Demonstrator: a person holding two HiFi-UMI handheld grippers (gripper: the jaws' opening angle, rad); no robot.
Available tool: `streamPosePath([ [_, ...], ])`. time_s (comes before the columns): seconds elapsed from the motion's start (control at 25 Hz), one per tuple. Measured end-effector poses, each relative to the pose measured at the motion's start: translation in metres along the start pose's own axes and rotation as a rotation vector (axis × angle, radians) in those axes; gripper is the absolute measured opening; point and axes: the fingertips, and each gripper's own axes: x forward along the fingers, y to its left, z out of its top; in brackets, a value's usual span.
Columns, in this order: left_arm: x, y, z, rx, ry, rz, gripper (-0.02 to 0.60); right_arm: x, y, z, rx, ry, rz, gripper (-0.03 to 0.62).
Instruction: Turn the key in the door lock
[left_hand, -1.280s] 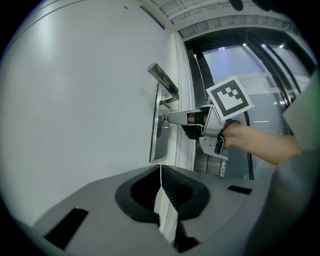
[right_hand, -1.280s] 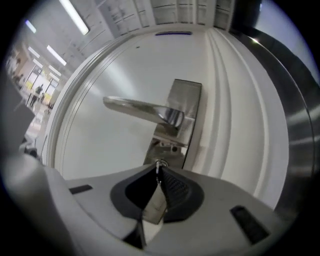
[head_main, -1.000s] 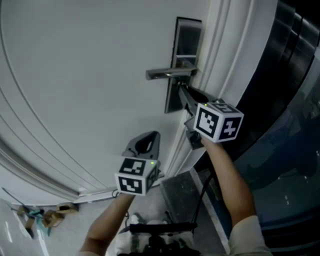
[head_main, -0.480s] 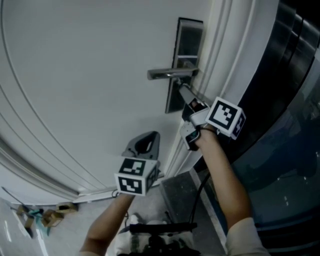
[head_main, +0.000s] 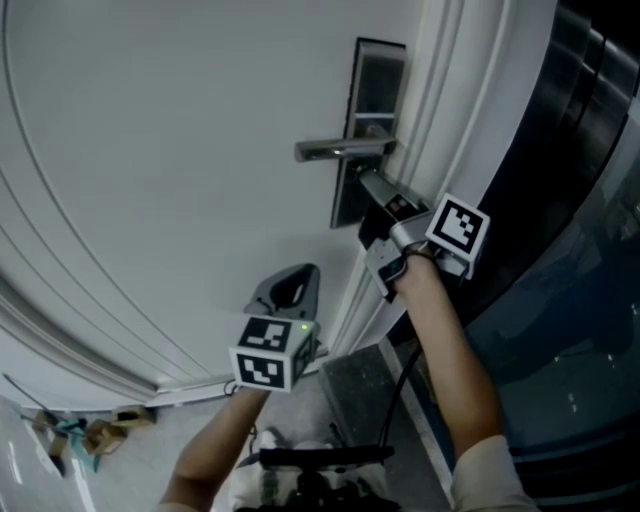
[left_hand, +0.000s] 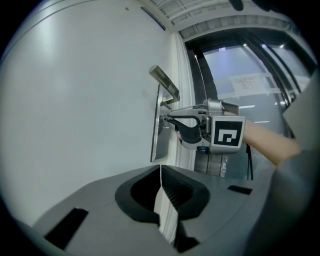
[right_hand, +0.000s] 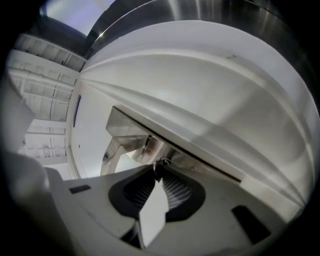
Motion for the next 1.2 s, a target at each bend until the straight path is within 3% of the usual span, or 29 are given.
streamPosePath([
  [0.16,0.001,-0.003,0.0,0.001,0.0,-0.005,0.02,0.001,-0.001,0.0,0.087,-0.002,0.043,0.067],
  [0.48,0.0,0.002,0.001,0.003,0.0,0.002,0.02,-0.003,-0.001,0.0,-0.246,0.049,-0.072,0.084],
  [0.76,0.002,0.0,-0.002,0.004,0.008,-0.002,0.02,-0.009,0.001,0.001,-0.369,0.061,-0.09,0.104],
  [0.84,0.002,0.0,-0.001,0.004,0.006,-0.002,0.02,-0.013,0.003,0.002,-0.456,0.064,-0.11,0.104],
  [1.04,0.002,-0.001,-0.001,0.002,0.007,-0.001,0.02,-0.02,0.014,0.001,-0.836,0.083,-0.173,0.104],
  [1.2,0.005,-0.003,-0.002,0.004,0.009,-0.009,0.02,-0.023,0.024,-0.003,-1.071,0.099,-0.199,0.104],
])
